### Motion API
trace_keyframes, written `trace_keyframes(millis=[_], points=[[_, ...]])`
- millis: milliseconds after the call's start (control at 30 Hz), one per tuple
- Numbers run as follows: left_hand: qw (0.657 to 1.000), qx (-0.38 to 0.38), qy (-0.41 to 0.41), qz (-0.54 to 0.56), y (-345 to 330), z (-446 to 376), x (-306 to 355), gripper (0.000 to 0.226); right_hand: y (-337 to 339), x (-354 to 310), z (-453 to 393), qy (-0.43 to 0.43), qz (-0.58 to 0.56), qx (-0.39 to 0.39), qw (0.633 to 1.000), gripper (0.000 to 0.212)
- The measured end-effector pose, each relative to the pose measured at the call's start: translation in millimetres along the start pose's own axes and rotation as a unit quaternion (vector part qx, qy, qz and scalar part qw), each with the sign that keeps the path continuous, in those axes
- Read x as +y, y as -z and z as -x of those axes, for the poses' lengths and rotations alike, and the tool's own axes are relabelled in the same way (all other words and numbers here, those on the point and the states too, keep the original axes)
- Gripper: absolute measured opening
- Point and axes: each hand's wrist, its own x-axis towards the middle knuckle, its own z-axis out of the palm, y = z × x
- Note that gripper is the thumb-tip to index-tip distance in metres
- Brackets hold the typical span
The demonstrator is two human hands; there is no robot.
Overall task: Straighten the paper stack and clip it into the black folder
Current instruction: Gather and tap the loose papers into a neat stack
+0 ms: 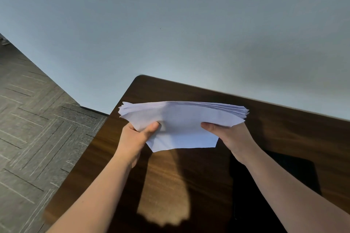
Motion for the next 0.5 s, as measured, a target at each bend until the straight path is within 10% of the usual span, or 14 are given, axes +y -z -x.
trace_keyframes(millis=[500], points=[[0.994, -0.048, 0.022, -0.1, -8.4, 3.4, -6.3, 0.056, 4.3, 10.1, 0.9, -0.044, 0.076, -0.038, 0.995, 0.026]])
